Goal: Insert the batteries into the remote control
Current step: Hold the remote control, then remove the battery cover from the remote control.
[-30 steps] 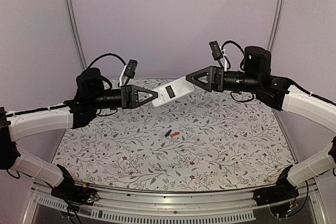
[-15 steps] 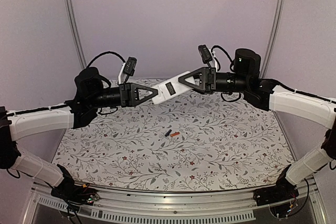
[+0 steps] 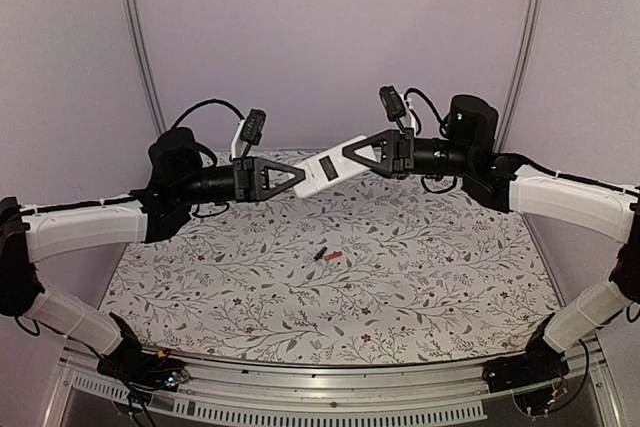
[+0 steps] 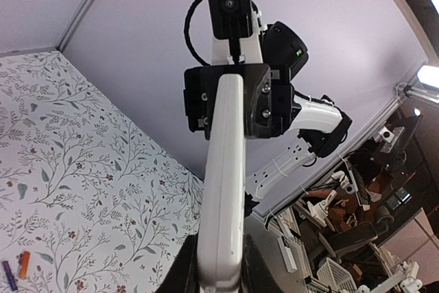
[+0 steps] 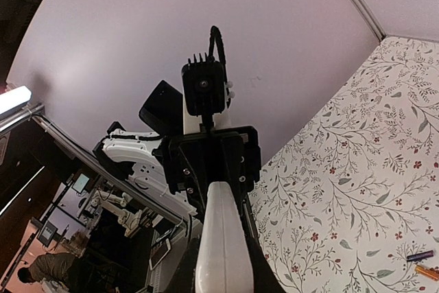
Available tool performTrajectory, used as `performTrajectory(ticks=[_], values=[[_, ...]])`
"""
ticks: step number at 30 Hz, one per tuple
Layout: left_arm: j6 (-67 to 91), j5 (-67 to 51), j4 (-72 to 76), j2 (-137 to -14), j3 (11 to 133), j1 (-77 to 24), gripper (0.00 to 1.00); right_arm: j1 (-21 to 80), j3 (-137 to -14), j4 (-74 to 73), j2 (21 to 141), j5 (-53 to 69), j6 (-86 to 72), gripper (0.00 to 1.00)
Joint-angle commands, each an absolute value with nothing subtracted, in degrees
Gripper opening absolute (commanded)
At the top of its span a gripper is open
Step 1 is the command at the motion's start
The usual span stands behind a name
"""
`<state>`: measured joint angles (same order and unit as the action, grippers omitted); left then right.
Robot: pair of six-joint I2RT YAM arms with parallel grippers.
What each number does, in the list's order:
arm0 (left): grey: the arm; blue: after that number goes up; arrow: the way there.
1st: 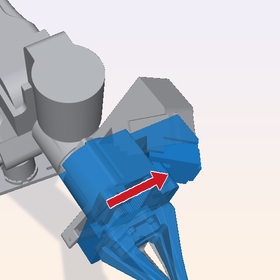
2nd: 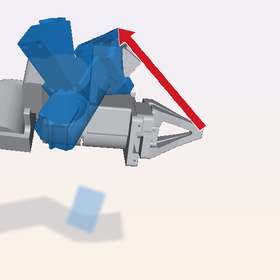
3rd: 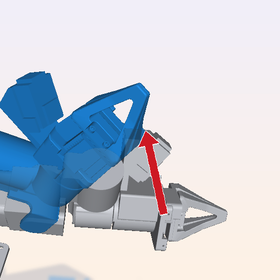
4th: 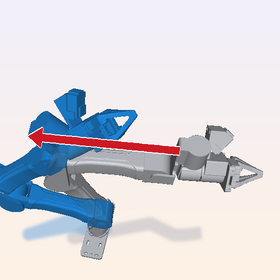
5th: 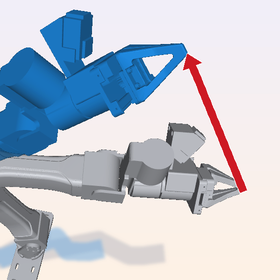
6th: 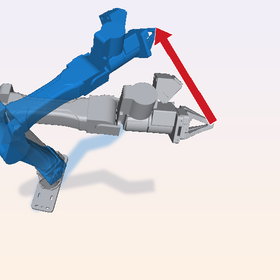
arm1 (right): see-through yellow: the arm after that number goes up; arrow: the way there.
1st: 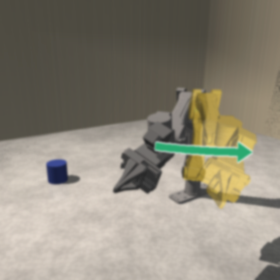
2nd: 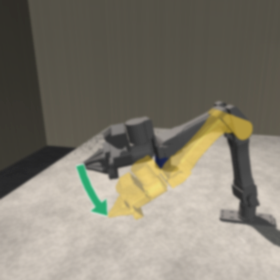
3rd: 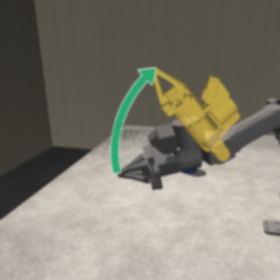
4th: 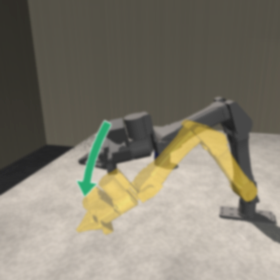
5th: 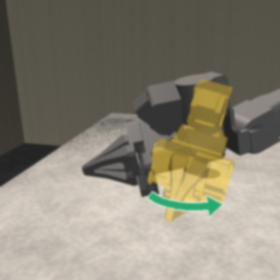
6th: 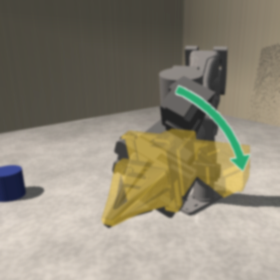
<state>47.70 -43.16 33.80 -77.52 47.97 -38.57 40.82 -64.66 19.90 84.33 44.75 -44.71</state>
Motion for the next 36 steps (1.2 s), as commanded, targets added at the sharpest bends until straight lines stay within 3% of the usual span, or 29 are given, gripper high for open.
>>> performTrajectory(ticks=[1,5,14,28,32,36], values=[[47.13,-40.46,32.02,-79.36,49.42,-38.19,0.00,41.33,-64.51,23.66,85.25,46.52,-47.63,0.05],[46.50,-40.25,30.20,-79.77,49.95,-38.15,0.05,40.75,-64.16,25.11,84.83,46.01,-48.67,0.00],[45.04,-38.63,25.73,-80.94,51.21,-38.14,0.24,39.37,-63.17,30.22,84.39,46.58,-53.61,0.00],[43.07,-35.67,19.08,-80.93,52.12,-37.53,0.21,37.50,-61.27,30.83,82.93,45.80,-54.40,0.00],[43.01,-34.89,17.84,-80.78,52.12,-37.28,0.31,37.05,-61.09,30.93,82.80,46.00,-54.38,0.00],[42.75,-34.21,16.85,-80.71,52.33,-37.18,0.32,36.98,-61.38,31.05,82.92,46.22,-54.47,0.00]])
